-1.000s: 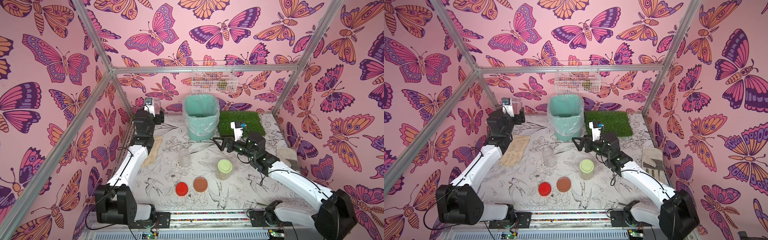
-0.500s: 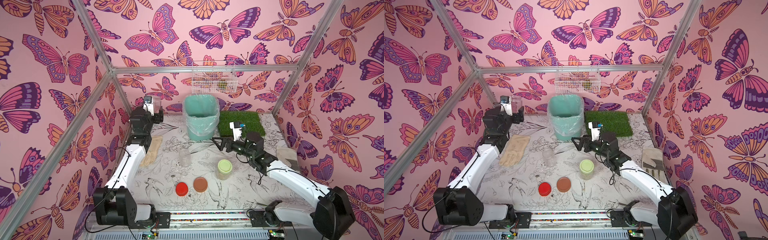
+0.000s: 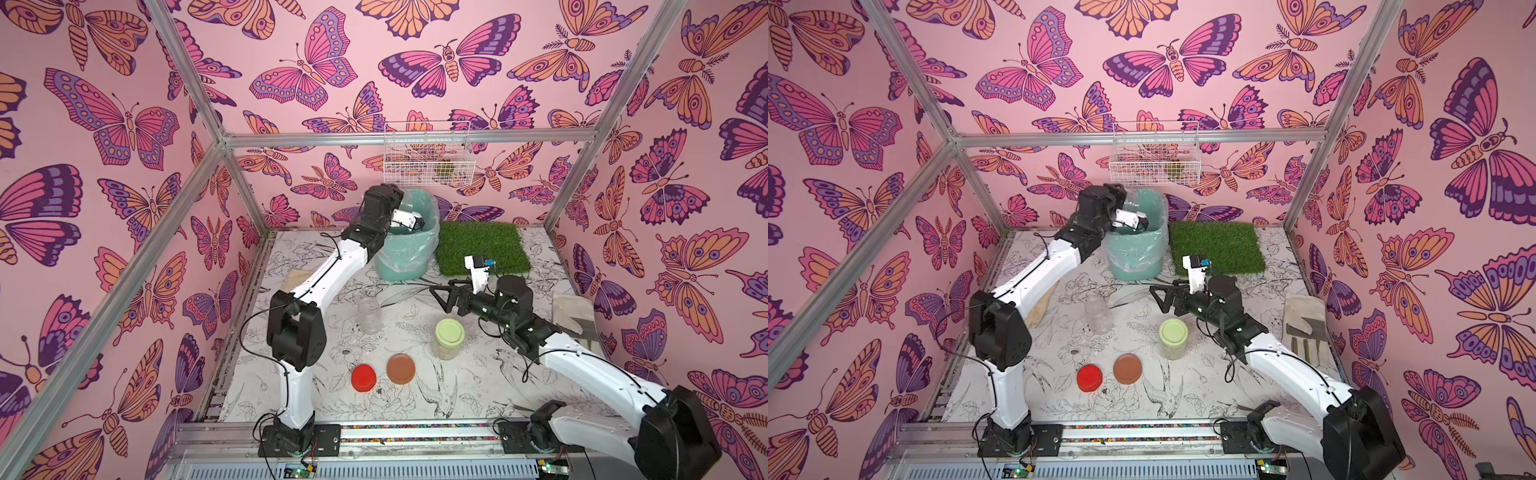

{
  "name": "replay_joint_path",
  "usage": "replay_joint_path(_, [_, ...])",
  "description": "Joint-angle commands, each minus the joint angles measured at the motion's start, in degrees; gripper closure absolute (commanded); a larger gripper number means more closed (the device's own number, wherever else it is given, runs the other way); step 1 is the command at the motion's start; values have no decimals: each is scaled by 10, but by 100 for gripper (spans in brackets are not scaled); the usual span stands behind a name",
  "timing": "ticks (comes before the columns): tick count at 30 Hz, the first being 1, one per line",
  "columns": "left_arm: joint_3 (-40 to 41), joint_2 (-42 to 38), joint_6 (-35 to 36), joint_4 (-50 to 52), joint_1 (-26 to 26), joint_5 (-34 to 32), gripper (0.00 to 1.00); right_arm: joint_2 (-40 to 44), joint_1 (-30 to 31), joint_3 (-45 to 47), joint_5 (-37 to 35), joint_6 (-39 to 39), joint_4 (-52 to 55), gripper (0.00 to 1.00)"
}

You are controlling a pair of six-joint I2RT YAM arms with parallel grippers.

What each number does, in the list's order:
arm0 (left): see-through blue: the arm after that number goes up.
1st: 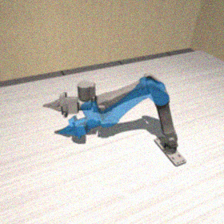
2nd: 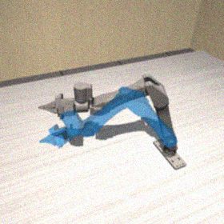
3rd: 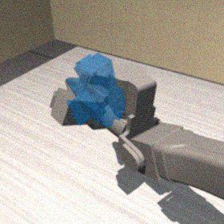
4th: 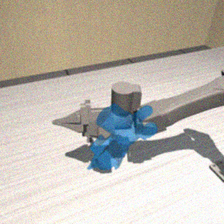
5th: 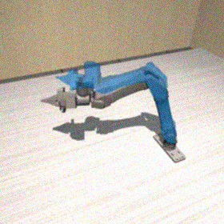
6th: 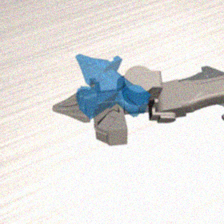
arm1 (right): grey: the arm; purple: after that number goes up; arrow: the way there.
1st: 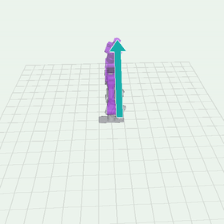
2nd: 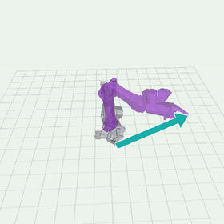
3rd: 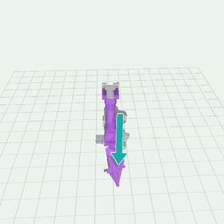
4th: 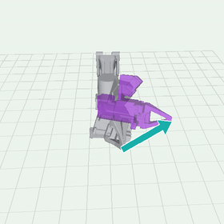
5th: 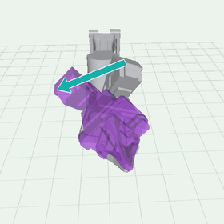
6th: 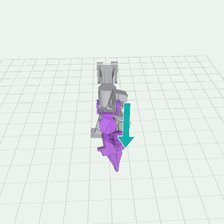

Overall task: Empty moldy peanuts from jars
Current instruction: Pour the moldy peanuts from the jar into the trash bin.

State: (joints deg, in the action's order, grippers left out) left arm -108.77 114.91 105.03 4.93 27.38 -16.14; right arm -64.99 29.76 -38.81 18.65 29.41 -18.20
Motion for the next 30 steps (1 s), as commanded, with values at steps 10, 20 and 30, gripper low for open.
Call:
replay_joint_path(10, [-41,-50,14,-34,-10,-9,100,-3,-15,0,8,9,-24,1])
replay_joint_path(20, [-61,-94,-307,55,-34,43,100,-9,-15,-13,15,15,-13,1])
replay_joint_path(30, [108,-197,-711,-100,-82,58,100,-24,-15,-29,42,18,-13,1])
